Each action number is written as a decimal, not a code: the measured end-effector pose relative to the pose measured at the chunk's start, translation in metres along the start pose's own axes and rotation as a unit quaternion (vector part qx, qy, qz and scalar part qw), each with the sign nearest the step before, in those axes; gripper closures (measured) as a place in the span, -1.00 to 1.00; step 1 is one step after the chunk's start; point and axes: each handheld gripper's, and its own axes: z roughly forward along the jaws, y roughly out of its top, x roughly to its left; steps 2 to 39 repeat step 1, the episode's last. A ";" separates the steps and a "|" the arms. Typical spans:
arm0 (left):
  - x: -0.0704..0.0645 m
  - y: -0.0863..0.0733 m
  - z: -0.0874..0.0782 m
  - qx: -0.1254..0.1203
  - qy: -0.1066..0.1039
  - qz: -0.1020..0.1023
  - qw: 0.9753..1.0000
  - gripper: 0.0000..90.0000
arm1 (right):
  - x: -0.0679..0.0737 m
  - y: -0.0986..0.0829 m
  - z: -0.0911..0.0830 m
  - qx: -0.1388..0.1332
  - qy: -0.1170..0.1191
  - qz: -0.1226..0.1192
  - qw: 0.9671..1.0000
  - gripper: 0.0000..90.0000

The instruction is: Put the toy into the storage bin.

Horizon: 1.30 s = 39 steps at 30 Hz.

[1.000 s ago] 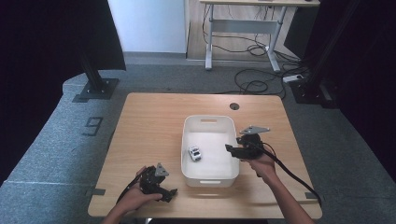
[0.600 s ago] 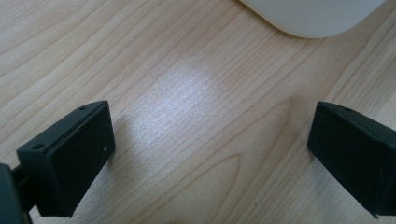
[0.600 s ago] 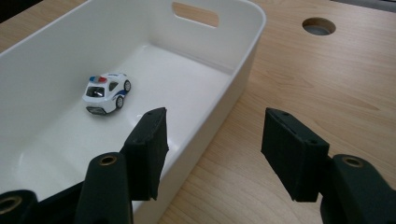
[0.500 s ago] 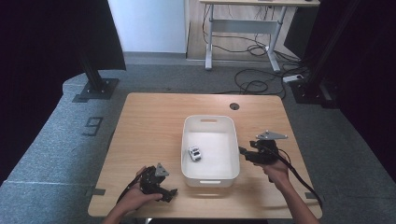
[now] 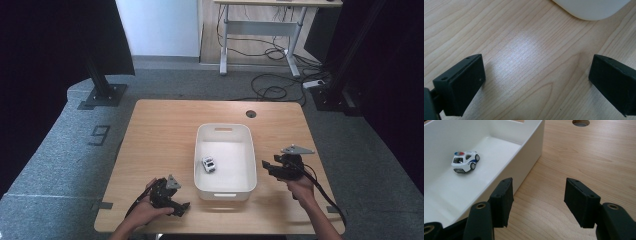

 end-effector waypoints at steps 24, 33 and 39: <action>0.000 0.000 0.000 0.000 0.000 0.000 1.000 -0.98 | 0.000 -0.001 0.000 0.000 0.000 0.000 1.000 -0.11; 0.000 0.000 0.000 0.000 0.000 0.000 1.000 -0.98 | 0.000 -0.001 0.000 0.000 0.000 0.000 1.000 -0.11; 0.000 0.000 0.000 0.000 0.000 0.000 1.000 -0.98 | 0.000 -0.001 0.000 0.000 0.000 0.000 1.000 -0.11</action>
